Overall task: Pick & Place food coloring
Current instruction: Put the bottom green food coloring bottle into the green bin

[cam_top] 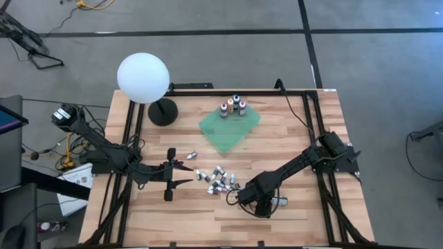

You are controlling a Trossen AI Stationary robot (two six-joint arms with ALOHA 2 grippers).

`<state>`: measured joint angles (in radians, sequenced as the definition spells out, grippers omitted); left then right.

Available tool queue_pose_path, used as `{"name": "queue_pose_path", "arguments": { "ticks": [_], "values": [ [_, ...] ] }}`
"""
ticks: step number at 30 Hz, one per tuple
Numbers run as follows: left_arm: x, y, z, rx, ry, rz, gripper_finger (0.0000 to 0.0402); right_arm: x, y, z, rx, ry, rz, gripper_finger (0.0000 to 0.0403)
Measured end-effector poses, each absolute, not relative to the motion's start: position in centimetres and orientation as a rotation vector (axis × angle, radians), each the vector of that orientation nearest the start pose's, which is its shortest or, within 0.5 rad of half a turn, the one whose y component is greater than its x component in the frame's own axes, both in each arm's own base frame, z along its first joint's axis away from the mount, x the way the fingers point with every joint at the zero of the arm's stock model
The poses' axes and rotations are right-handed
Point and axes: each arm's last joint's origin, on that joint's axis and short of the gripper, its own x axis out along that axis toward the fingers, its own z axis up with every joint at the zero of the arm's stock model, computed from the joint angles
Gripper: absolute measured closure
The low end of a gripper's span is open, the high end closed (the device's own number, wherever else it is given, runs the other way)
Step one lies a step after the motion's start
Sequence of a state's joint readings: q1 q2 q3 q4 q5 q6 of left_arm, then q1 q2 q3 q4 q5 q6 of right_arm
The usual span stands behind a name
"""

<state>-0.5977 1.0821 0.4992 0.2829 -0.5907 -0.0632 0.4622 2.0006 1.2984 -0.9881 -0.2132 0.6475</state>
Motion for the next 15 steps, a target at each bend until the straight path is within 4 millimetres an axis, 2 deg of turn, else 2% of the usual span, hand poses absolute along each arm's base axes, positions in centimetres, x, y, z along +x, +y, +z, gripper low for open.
{"name": "queue_pose_path", "arguments": {
  "ticks": [15],
  "values": [
    [19.20, -11.12, 22.47, 0.100, 0.249, 0.001, 0.0246, 30.54, 15.87, 13.56, 0.208, 1.774, -0.022, 0.0258]
  ]
}}
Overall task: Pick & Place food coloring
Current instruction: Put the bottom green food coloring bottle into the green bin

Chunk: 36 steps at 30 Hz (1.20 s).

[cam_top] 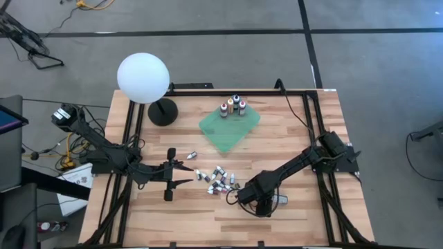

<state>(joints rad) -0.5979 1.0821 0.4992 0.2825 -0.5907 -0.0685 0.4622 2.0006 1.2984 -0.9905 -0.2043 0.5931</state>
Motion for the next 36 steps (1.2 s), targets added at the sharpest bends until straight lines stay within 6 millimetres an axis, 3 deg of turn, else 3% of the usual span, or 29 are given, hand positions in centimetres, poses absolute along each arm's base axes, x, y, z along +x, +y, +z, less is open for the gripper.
{"name": "queue_pose_path", "arguments": {
  "ticks": [8, 29, 36],
  "values": [
    [19.20, -11.13, 22.47, 0.100, 0.249, 0.001, 0.0246, 30.54, 15.87, 13.56, 0.207, 1.774, -0.019, 0.0280],
    [19.20, -11.12, 22.47, 0.100, 0.249, 0.002, 0.0246, 30.52, 15.90, 13.56, 0.178, 1.768, -0.002, 0.0277],
    [19.20, -11.12, 22.46, 0.100, 0.249, 0.002, 0.0246, 31.13, 16.12, 14.51, 0.130, 1.740, 0.037, 0.0282]
  ]
}}
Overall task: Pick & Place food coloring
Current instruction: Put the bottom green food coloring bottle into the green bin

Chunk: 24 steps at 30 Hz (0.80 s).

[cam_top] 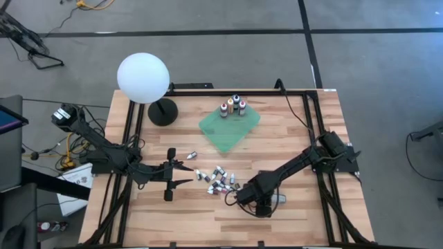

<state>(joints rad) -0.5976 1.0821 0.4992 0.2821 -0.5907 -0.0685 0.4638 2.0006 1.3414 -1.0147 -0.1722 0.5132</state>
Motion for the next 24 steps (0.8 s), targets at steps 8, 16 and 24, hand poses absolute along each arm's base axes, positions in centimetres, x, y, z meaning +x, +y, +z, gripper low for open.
{"name": "queue_pose_path", "arguments": {
  "ticks": [8, 16, 24],
  "values": [
    [19.2, -11.1, 22.5, 0.100, 0.249, 0.002, 0.0246, 32.1, 16.3, 16.7, 0.013, 1.693, 0.041, 0.0281],
    [19.2, -11.1, 22.4, 0.097, 0.252, 0.002, 0.0246, 32.4, 15.3, 21.3, -0.086, 1.496, -0.004, 0.0279],
    [19.2, -11.1, 22.4, 0.096, 0.253, 0.003, 0.0246, 31.3, 13.5, 26.1, -0.187, 1.291, -0.070, 0.0279]
  ]
}}
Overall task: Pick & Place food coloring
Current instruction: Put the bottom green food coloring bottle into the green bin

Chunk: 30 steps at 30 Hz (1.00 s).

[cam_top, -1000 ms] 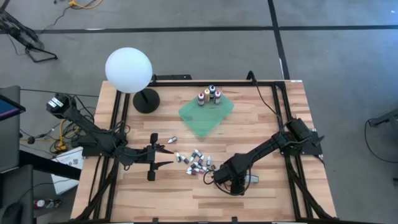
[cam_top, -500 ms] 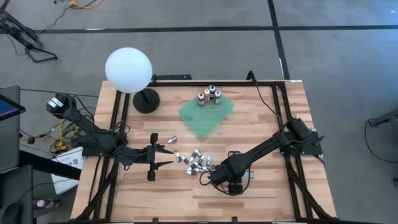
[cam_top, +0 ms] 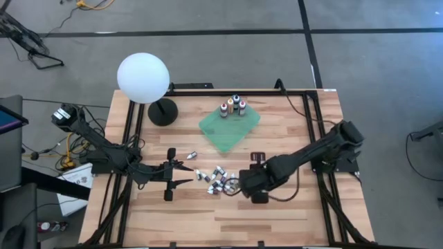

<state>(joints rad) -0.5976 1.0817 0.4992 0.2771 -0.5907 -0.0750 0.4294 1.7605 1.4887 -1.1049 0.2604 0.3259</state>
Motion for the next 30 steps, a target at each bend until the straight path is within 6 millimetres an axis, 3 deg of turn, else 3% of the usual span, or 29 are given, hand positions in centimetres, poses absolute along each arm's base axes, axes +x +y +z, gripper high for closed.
{"name": "queue_pose_path", "arguments": {
  "ticks": [8, 12, 22, 30],
  "values": [
    [19.2, -11.1, 22.4, 0.099, 0.257, 0.002, 0.0246, 30.1, 11.5, 29.7, -0.280, 1.129, -0.130, 0.0280],
    [19.2, -11.1, 22.3, 0.103, 0.264, 0.003, 0.0246, 29.2, 10.2, 30.6, -0.289, 1.075, -0.149, 0.0278],
    [19.1, -11.0, 22.0, 0.088, 0.292, 0.010, 0.0246, 25.9, 5.9, 30.6, -0.251, 0.999, -0.208, 0.0277],
    [19.0, -10.9, 21.9, 0.085, 0.295, 0.042, 0.0246, 22.6, 2.5, 29.4, -0.233, 0.851, -0.247, 0.0280]
  ]
}}
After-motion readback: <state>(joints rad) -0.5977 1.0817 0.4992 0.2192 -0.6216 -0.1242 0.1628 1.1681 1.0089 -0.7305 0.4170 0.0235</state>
